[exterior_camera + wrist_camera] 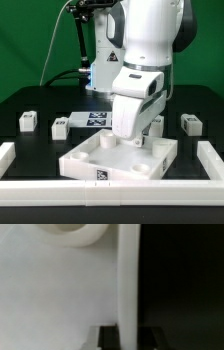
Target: Assemble one leg
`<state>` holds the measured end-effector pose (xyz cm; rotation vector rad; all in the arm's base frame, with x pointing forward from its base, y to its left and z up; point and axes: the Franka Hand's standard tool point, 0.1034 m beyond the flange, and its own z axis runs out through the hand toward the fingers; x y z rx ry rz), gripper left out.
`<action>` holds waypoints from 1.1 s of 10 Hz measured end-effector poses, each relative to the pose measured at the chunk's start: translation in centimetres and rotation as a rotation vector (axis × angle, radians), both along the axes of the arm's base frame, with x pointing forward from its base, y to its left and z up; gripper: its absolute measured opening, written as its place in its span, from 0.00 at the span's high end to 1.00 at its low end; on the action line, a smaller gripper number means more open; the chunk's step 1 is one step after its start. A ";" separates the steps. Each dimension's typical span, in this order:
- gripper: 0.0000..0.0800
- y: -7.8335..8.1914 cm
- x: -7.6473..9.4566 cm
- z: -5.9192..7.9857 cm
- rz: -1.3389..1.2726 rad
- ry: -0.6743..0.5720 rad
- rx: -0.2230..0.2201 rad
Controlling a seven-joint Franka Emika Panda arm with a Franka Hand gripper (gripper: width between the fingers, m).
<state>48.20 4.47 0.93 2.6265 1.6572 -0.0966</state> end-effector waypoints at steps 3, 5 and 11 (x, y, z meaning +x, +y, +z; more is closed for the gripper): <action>0.93 0.0 0.0 0.0 0.000 0.000 0.000; 0.93 0.0 0.0 0.0 0.000 0.000 0.000; 0.93 0.0 0.7 0.0 0.217 0.016 0.005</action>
Offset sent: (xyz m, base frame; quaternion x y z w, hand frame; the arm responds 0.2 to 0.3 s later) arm 0.0000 0.0000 0.0000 0.0000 0.0000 0.0000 1.0000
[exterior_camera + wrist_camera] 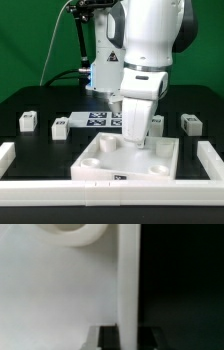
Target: Assemble one leg
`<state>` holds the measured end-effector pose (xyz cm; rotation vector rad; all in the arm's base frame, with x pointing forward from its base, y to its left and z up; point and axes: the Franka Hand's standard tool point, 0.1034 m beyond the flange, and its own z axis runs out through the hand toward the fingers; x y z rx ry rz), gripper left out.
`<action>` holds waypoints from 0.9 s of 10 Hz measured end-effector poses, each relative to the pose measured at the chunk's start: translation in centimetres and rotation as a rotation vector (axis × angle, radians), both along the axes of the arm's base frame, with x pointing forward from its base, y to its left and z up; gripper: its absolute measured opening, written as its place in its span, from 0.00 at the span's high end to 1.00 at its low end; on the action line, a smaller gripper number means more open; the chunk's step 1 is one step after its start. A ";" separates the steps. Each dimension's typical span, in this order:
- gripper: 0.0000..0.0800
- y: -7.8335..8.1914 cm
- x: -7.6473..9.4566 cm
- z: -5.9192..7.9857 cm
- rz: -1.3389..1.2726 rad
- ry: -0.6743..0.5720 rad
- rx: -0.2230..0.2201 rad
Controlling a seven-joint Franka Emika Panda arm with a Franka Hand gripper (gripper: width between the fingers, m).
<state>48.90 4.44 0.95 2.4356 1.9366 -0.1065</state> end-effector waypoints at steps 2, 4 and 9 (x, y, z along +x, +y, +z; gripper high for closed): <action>0.93 -0.2 0.3 0.0 0.024 -0.004 0.001; 0.93 -0.2 0.3 0.0 0.021 -0.005 0.001; 0.93 1.7 0.7 0.0 0.096 -0.002 0.008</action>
Offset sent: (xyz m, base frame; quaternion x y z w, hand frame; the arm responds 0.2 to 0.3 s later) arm 0.0000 0.0000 0.0000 0.0000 0.0000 0.0000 1.0000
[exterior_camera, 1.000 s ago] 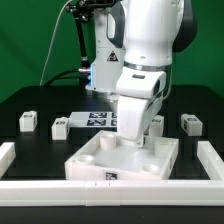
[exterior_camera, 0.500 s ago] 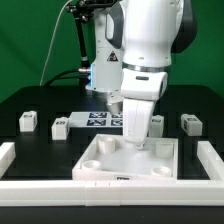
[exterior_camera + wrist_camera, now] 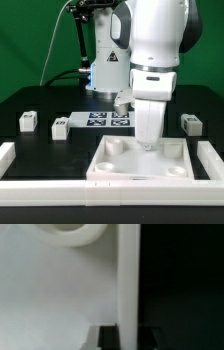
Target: Assemble one leg
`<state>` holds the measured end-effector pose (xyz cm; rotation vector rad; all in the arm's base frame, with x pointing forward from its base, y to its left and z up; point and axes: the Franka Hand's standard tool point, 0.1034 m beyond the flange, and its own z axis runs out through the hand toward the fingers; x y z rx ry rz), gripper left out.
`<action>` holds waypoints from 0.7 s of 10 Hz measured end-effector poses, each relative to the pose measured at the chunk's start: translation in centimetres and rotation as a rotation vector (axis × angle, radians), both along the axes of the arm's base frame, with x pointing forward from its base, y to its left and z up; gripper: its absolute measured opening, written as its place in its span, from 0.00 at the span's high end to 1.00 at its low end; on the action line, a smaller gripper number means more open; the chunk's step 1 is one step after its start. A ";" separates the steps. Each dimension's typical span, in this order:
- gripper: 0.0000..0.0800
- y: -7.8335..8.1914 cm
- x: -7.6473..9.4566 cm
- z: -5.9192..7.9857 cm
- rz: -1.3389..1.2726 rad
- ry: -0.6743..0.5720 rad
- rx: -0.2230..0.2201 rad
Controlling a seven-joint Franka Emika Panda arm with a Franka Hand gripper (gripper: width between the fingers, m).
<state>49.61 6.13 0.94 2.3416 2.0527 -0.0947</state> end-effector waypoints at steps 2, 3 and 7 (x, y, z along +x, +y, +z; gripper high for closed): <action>0.93 1.3 0.1 0.0 0.019 -0.004 0.011; 0.93 1.2 0.2 0.0 0.017 -0.004 0.011; 0.93 1.5 0.5 0.0 0.074 -0.001 0.009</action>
Offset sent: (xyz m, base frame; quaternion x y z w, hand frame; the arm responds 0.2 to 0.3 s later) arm 0.0000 0.0000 0.0000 0.0000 0.0000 0.0000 1.0000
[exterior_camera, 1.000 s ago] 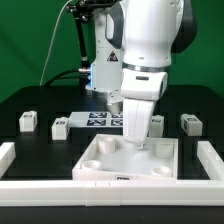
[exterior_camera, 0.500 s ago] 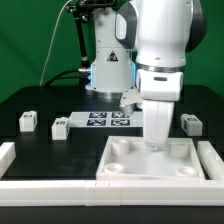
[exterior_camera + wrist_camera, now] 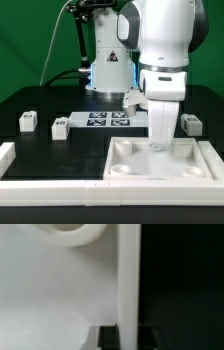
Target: Assemble one leg
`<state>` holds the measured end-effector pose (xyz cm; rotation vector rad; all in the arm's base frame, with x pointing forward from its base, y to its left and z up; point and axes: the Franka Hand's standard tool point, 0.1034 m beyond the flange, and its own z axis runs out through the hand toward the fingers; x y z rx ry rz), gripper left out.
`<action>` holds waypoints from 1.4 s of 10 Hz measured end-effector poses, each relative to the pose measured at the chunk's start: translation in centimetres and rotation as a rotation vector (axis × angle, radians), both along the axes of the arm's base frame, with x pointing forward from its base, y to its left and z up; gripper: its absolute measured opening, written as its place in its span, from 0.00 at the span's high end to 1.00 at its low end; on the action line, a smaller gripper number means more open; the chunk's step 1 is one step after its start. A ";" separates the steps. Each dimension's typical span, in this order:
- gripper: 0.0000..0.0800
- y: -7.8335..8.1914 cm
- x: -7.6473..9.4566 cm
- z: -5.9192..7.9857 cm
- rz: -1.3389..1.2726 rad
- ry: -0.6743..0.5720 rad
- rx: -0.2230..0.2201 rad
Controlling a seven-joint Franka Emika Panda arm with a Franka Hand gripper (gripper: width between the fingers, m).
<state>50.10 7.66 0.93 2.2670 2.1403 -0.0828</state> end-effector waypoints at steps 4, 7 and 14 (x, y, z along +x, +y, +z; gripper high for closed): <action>0.93 0.0 0.1 0.0 0.012 0.006 -0.005; 0.64 -0.1 0.1 -0.1 0.010 0.007 -0.005; 0.19 -0.1 0.1 -0.1 0.009 0.008 -0.005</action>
Offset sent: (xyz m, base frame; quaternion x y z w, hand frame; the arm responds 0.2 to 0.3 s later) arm 0.0000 0.0000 0.0000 0.0000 0.0000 0.0000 1.0000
